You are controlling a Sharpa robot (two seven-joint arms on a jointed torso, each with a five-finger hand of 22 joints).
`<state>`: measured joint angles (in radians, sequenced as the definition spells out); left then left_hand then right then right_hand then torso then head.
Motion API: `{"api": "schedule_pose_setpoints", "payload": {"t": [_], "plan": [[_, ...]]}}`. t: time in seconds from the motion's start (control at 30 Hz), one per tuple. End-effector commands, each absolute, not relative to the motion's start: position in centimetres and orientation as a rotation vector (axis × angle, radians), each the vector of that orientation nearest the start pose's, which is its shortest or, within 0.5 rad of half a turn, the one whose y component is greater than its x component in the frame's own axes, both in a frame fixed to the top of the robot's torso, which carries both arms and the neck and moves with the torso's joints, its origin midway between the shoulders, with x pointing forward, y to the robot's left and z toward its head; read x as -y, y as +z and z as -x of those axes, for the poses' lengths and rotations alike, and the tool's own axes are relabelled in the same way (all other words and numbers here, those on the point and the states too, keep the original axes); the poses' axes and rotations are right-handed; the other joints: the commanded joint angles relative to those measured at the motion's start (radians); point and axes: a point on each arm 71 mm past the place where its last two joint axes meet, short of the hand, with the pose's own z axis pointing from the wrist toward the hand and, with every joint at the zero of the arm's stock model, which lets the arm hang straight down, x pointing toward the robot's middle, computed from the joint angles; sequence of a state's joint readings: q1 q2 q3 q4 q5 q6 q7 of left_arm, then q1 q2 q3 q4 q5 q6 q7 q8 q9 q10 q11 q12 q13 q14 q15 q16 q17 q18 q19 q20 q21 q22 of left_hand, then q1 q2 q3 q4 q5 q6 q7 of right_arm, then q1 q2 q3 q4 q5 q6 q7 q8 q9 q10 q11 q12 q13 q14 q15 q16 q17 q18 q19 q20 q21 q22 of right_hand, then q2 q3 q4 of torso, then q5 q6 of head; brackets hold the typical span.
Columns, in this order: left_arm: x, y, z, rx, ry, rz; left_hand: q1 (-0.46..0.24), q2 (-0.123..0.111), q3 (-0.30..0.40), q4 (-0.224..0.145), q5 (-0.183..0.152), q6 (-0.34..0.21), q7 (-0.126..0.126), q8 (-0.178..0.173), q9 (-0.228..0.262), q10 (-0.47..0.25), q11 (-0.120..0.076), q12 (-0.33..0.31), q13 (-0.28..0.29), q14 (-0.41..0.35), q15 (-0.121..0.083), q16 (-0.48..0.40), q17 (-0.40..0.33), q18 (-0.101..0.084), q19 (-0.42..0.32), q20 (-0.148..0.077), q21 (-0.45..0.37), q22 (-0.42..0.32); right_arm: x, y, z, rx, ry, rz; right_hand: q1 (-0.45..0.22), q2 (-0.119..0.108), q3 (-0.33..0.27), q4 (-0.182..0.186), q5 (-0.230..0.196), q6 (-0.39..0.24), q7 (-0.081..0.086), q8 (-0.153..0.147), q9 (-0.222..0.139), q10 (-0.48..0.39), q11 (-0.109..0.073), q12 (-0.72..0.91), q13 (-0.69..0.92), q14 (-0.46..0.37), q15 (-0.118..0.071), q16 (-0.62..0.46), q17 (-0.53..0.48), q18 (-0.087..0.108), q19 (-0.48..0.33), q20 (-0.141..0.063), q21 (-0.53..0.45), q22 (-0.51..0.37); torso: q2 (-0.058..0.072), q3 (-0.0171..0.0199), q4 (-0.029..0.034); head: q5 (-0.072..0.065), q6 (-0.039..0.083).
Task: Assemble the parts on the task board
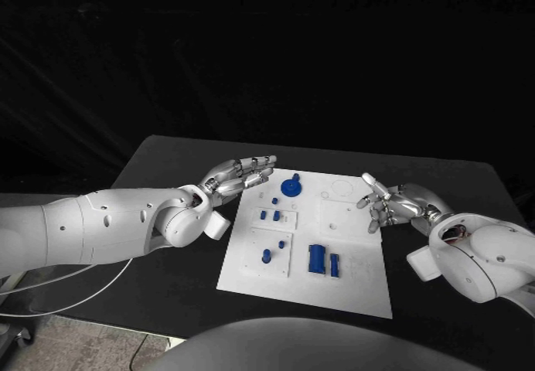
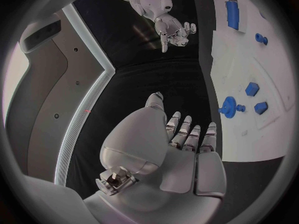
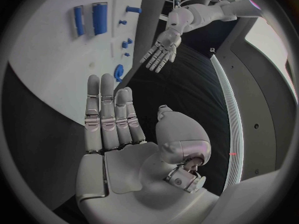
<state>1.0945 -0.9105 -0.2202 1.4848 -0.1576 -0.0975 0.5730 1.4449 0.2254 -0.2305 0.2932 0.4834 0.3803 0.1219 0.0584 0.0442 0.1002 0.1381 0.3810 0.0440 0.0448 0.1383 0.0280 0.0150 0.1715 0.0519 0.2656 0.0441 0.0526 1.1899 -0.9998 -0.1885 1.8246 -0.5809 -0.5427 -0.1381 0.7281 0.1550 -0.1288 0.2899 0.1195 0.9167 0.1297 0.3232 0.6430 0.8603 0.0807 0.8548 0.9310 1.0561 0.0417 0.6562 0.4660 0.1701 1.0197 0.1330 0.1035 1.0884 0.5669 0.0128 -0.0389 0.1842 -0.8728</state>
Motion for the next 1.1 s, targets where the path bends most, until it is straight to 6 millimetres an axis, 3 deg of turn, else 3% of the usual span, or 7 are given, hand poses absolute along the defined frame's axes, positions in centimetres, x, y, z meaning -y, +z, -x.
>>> {"api": "schedule_pose_setpoints", "payload": {"t": [0.03,0.17,0.33,0.6,0.63,0.8,1.1], "plan": [[-24.5,-26.6,-43.3,-1.508,-1.591,0.876,-0.023,0.000,-0.014,0.000,-0.013,0.014,-0.006,0.006,0.001,0.000,-0.018,0.002,0.000,-0.005,-0.022,-0.003,-0.003,0.011,-0.011,-0.025,-0.012,-0.011,21.3,-21.5,-41.0,-1.643,1.189,-0.953,0.042,0.013,-0.046,0.002,-0.008,-0.062,0.050,-0.032,-0.048,-0.155,0.066,-0.198,-0.168,-0.161,0.077,-0.210,-0.119,-0.028,-0.149,0.063,-0.051,-0.143,-0.010,0.0000,-0.0050,-0.002,0.000],[-24.5,-26.2,-43.2,-1.484,-1.571,0.833,-0.039,-0.009,-0.030,0.000,-0.048,0.022,-0.017,0.006,0.001,-0.003,-0.038,-0.004,0.000,-0.027,-0.048,-0.016,-0.009,0.008,-0.040,-0.059,-0.033,-0.037,21.3,-21.3,-41.3,-1.593,1.306,-0.968,0.108,0.009,-0.094,0.000,-0.030,-0.206,0.014,-0.113,-0.132,-0.392,0.165,-0.435,-0.376,-0.456,0.176,-0.436,-0.258,-0.074,-0.498,0.118,-0.051,-0.370,-0.005,-0.0007,-0.0083,0.001,0.000],[-24.4,-26.1,-43.3,-1.465,-1.533,0.750,-0.078,-0.021,-0.055,0.000,-0.120,-0.015,-0.058,-0.008,-0.004,-0.034,-0.074,-0.051,-0.005,-0.045,-0.083,-0.028,-0.015,0.004,-0.050,-0.105,-0.042,-0.049,21.2,-21.5,-41.7,-1.566,1.404,-0.933,0.166,0.004,-0.149,0.002,-0.039,-0.367,-0.091,-0.203,-0.270,-0.655,0.079,-0.605,-0.609,-0.907,0.118,-0.617,-0.417,-0.079,-0.987,0.123,-0.090,-0.973,0.001,0.0003,-0.0116,0.000,0.000],[-23.5,-26.0,-43.5,-1.456,-1.519,0.677,-0.125,-0.035,-0.080,-0.001,-0.218,-0.064,-0.119,-0.023,-0.009,-0.058,-0.111,-0.095,-0.009,-0.045,-0.094,-0.028,-0.015,0.007,-0.052,-0.105,-0.044,-0.053,21.4,-22.5,-41.9,-1.577,1.453,-0.874,0.220,0.014,-0.186,0.001,-0.026,-0.556,-0.165,-0.271,-0.472,-0.790,0.004,-0.651,-0.775,-1.019,0.105,-0.642,-0.454,-0.028,-1.018,0.134,-0.101,-1.072,0.005,-0.0003,-0.0091,0.000,0.000],[-23.8,-26.5,-43.5,-1.509,-1.520,0.782,-0.515,-0.092,0.018,-0.089,-0.295,-0.159,-0.122,-0.058,-0.044,-0.100,-0.138,-0.178,-0.044,-0.045,-0.138,-0.028,-0.015,-0.051,-0.052,-0.155,-0.044,-0.053,21.7,-22.7,-42.0,-1.599,1.341,-0.922,-0.073,-0.037,-0.087,-0.088,-0.119,-0.659,-0.130,-0.323,-0.518,-0.860,-0.081,-0.715,-0.818,-1.056,0.062,-0.656,-0.466,-0.078,-1.020,0.053,-0.103,-1.088,0.003,-0.0001,-0.0101,-0.001,0.000],[-23.4,-26.2,-43.8,-1.483,-1.500,0.809,-0.676,-0.114,0.052,-0.122,-0.328,-0.196,-0.122,-0.058,-0.044,-0.100,-0.138,-0.214,-0.044,-0.045,-0.138,-0.028,-0.015,-0.060,-0.052,-0.171,-0.044,-0.053,21.4,-22.6,-42.6,-1.549,1.334,-0.955,-0.483,-0.155,0.045,-0.290,-0.119,-0.824,-0.130,-0.323,-0.643,-0.860,-0.081,-0.855,-0.931,-1.056,-0.042,-0.656,-0.466,-0.170,-1.020,-0.133,-0.103,-1.088,0.001,-0.0009,-0.0069,-0.013,0.018],[-21.4,-24.4,-45.2,-1.351,-1.385,0.974,-0.912,-0.148,0.105,-0.176,-0.376,-0.252,-0.122,-0.058,-0.044,-0.100,-0.138,-0.265,-0.044,-0.045,-0.138,-0.028,-0.015,-0.087,-0.052,-0.266,-0.044,-0.053,19.9,-22.3,-45.3,-1.312,1.272,-1.130,-0.728,-0.155,0.129,-0.290,-0.119,-0.917,-0.130,-0.323,-0.643,-0.860,-0.081,-0.855,-0.931,-1.056,-0.042,-0.656,-0.466,-0.170,-1.020,-0.133,-0.103,-1.088,-0.008,-0.0057,0.0115,-0.082,0.120]]}}
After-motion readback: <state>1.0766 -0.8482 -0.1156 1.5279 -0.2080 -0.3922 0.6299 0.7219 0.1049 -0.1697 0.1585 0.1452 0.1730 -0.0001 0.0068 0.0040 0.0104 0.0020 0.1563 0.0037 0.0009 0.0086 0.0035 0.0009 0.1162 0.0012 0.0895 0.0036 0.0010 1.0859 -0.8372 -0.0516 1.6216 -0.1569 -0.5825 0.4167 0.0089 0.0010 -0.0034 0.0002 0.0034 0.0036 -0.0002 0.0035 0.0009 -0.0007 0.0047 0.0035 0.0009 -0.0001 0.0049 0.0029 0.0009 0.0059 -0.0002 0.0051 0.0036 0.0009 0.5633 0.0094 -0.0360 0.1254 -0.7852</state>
